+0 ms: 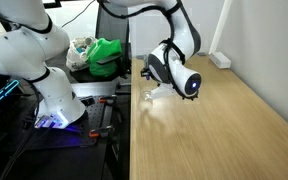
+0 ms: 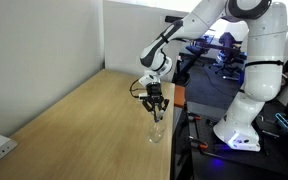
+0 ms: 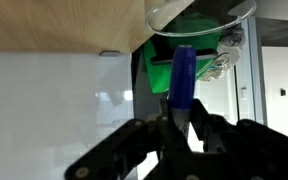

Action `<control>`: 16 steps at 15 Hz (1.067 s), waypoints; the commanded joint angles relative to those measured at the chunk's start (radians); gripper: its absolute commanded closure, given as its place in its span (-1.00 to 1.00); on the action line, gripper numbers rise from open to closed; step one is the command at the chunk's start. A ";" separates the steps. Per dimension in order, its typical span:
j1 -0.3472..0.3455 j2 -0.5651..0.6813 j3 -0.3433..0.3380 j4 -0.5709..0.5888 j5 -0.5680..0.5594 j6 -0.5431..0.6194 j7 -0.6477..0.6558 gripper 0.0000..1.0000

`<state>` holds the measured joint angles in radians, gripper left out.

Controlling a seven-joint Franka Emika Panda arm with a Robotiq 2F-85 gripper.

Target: Put the blue marker inside the glass cup

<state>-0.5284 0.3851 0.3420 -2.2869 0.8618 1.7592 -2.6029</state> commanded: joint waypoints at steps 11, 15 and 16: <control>-0.040 0.029 0.025 -0.017 0.003 0.044 0.000 -0.46; -0.046 0.002 0.048 -0.023 0.010 0.030 0.000 -0.98; -0.050 -0.007 0.058 -0.024 0.012 0.026 0.000 -1.00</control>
<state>-0.5542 0.4351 0.3618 -2.2871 0.8629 1.7881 -2.6029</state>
